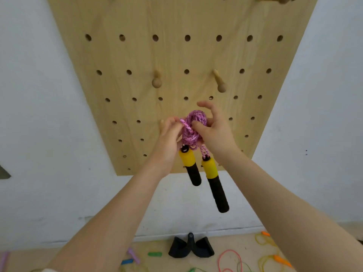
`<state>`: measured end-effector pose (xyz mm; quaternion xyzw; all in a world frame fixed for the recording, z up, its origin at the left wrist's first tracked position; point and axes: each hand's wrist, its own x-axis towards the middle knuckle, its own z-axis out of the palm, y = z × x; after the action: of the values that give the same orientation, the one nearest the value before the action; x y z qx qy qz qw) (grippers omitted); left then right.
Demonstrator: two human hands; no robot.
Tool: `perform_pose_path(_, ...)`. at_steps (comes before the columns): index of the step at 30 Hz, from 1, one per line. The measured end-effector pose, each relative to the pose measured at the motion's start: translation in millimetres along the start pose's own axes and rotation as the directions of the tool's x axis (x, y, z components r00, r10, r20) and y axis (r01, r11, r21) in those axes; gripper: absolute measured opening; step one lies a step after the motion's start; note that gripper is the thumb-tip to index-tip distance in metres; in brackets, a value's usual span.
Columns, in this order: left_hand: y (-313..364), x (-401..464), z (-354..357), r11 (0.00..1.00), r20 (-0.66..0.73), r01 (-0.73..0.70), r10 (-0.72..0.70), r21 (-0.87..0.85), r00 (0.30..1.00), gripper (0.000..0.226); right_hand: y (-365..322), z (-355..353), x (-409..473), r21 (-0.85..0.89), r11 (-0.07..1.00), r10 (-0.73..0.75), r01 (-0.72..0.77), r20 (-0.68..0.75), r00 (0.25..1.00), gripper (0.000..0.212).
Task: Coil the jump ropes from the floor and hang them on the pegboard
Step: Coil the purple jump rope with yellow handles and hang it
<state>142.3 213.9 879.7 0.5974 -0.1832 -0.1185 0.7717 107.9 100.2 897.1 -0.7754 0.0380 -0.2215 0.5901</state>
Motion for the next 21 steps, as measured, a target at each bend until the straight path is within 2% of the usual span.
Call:
perform_pose_path(2, -0.8, 4.9, -7.4, 0.999, 0.14, -0.037, 0.031, 0.038, 0.99, 0.037, -0.4, 12.7, 7.7, -0.002, 1.0, -0.022, 0.021, -0.078, 0.997, 0.025)
perform_pose_path(3, 0.3, 6.8, -9.8, 0.997, 0.171, -0.058, 0.049, 0.05, 0.984, 0.037, -4.5, 17.6, 9.4, 0.014, 1.0, -0.014, 0.015, -0.065, 0.998, 0.021)
perform_pose_path(6, 9.3, 21.4, -20.8, 0.989, 0.108, -0.124, 0.114, 0.083, 0.988, 0.032, -23.6, 30.4, 19.1, 0.073, 0.995, 0.065, -0.069, 0.063, 0.996, 0.026)
perform_pose_path(9, 18.9, 37.0, -38.9, 0.981, 0.031, -0.146, 0.143, 0.131, 0.989, 0.033, -39.3, 30.3, 32.7, 0.078, 0.988, 0.104, -0.13, 0.27, 0.957, 0.031)
perform_pose_path(11, 26.6, 44.0, -50.9, 0.97, 0.036, -0.143, 0.138, 0.194, 0.99, 0.029, -45.4, 30.4, 42.6, -0.06, 0.993, 0.117, -0.102, 0.397, 0.91, 0.04)
perform_pose_path(13, 31.0, 50.2, -59.5, 0.946, 0.029, -0.175, 0.174, 0.274, 0.984, 0.025, -49.1, 31.3, 52.0, -0.247, 0.969, 0.11, 0.002, 0.438, 0.892, 0.05)
perform_pose_path(14, 32.7, 51.7, -62.5, 0.928, 0.029, -0.196, 0.197, 0.316, 0.98, 0.025, -50.6, 31.0, 55.7, -0.362, 0.925, 0.059, 0.115, 0.435, 0.898, 0.047)
perform_pose_path(16, 34.1, 54.4, -70.7, 0.914, 0.041, -0.203, 0.202, 0.35, 0.979, 0.026, -50.3, 29.0, 62.4, -0.595, 0.736, -0.104, 0.322, 0.371, 0.923, 0.036)
perform_pose_path(17, 34.0, 55.3, -76.0, 0.915, 0.056, -0.196, 0.189, 0.352, 0.98, 0.025, -47.1, 27.6, 64.7, -0.669, 0.653, -0.174, 0.355, 0.324, 0.93, 0.037)
perform_pose_path(18, 33.6, 55.5, -81.7, 0.913, 0.084, -0.187, 0.168, 0.362, 0.982, 0.024, -42.5, 27.2, 65.6, -0.688, 0.636, -0.207, 0.349, 0.283, 0.936, 0.042)
perform_pose_path(19, 31.5, 56.1, -87.8, 0.908, 0.124, -0.179, 0.142, 0.38, 0.982, 0.022, -33.8, 28.5, 66.8, -0.665, 0.673, -0.193, 0.325, 0.266, 0.945, 0.048)
perform_pose_path(21, 23.5, 55.0, -97.3, 0.901, 0.22, -0.159, 0.073, 0.403, 0.973, 0.021, -14.3, 36.2, 63.6, -0.498, 0.834, -0.065, 0.238, 0.34, 0.938, 0.045)
